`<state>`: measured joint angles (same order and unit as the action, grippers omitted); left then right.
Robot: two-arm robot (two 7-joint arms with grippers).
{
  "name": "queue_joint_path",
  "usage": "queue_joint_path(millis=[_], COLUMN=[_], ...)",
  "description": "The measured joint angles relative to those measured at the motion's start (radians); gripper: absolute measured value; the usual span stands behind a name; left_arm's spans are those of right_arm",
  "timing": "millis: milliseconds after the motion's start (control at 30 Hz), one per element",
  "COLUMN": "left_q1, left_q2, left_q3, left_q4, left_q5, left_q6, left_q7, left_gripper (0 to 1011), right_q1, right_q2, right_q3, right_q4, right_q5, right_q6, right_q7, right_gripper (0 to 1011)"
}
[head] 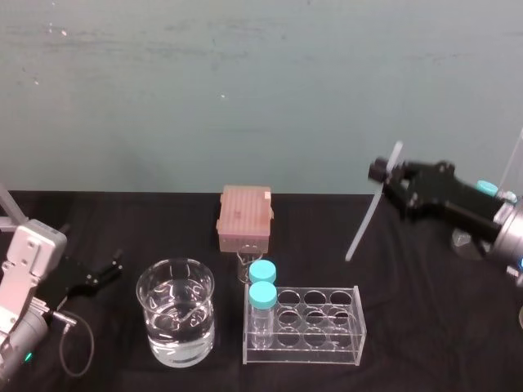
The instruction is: Pick up the stirring rod with one hand, then place it down.
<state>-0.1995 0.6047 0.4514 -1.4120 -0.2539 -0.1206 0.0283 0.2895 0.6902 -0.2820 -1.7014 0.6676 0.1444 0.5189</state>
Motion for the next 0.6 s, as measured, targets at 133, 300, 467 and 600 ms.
queue_joint_path(millis=[133,300,467,600], left_q1=[0.0,0.0,0.0,0.0], left_q2=[0.0,0.0,0.0,0.0], left_q3=[0.0,0.0,0.0,0.0], left_q4=[0.0,0.0,0.0,0.0], left_q5=[0.0,0.0,0.0,0.0], left_q6=[0.0,0.0,0.0,0.0], left_q7=[0.0,0.0,0.0,0.0], left_gripper=[1005,1005,1005,1005], right_q1=[0.043,0.095,0.117,0.12], right_q2=[-0.011,-0.025,-0.027,-0.017], right_q3=[-0.001,-0.024,-0.04,-0.046], right_q4=[0.001,0.012,0.002,-0.026], right_q5=[0.011,0.011,0.009,0.009], right_q6=[0.026,0.065,0.1,0.122], right_q7=[-0.029,-0.061,-0.084,-0.096], right_gripper=[71,71,70,71])
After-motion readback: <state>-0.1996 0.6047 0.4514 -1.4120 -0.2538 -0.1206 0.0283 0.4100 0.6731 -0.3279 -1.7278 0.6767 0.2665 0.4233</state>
